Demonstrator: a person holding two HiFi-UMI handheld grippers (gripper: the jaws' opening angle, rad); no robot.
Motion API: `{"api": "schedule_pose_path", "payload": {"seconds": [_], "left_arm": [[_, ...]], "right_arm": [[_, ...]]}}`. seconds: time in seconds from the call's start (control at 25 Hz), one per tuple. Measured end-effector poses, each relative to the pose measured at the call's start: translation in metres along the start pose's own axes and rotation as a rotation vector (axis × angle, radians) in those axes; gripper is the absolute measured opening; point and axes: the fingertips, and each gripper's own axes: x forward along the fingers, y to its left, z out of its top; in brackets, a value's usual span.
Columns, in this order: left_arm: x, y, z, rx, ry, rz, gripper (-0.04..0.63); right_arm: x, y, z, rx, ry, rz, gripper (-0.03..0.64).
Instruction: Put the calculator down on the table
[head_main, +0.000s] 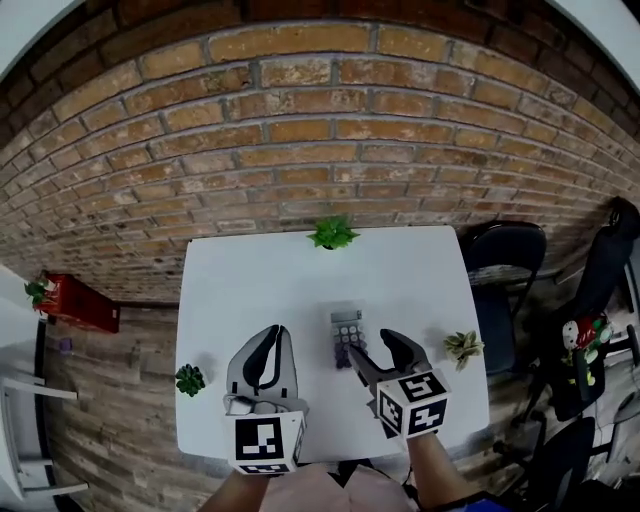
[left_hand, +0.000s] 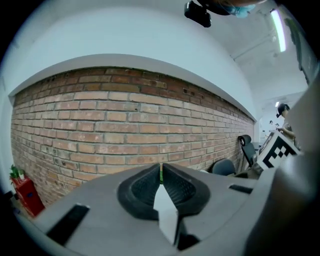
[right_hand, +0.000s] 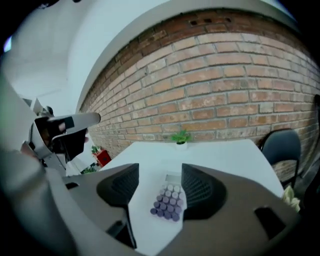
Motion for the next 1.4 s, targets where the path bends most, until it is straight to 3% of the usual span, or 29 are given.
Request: {"api": "schedule_pose_path", "payload": {"seconds": [0.28, 0.32, 0.68, 1.4], "left_arm": [[-0.011, -0.010, 0.082, 0.031, -0.171, 0.033, 0.024], [-0.012, -0.012, 0.090, 0.035, -0.188, 0.036, 0.024], [-0.022, -0.022, 0.125, 0.059, -0.254, 0.048, 0.023], [-0.033, -0.025, 0.131, 0.064, -0.279, 0.052, 0.023]], "right_arm": [[-0.065, 0.011, 0.107, -0.142, -0.327, -0.032, 0.013], [-0.073, 0.013, 0.119, -0.163, -0.364, -0.037, 0.002], [-0.109, 0.025, 0.161, -0.235, -0.491, -0.032, -0.001], [-0.114, 0.038, 0.166, -0.263, -0.514, -0.004, -0.003]]}}
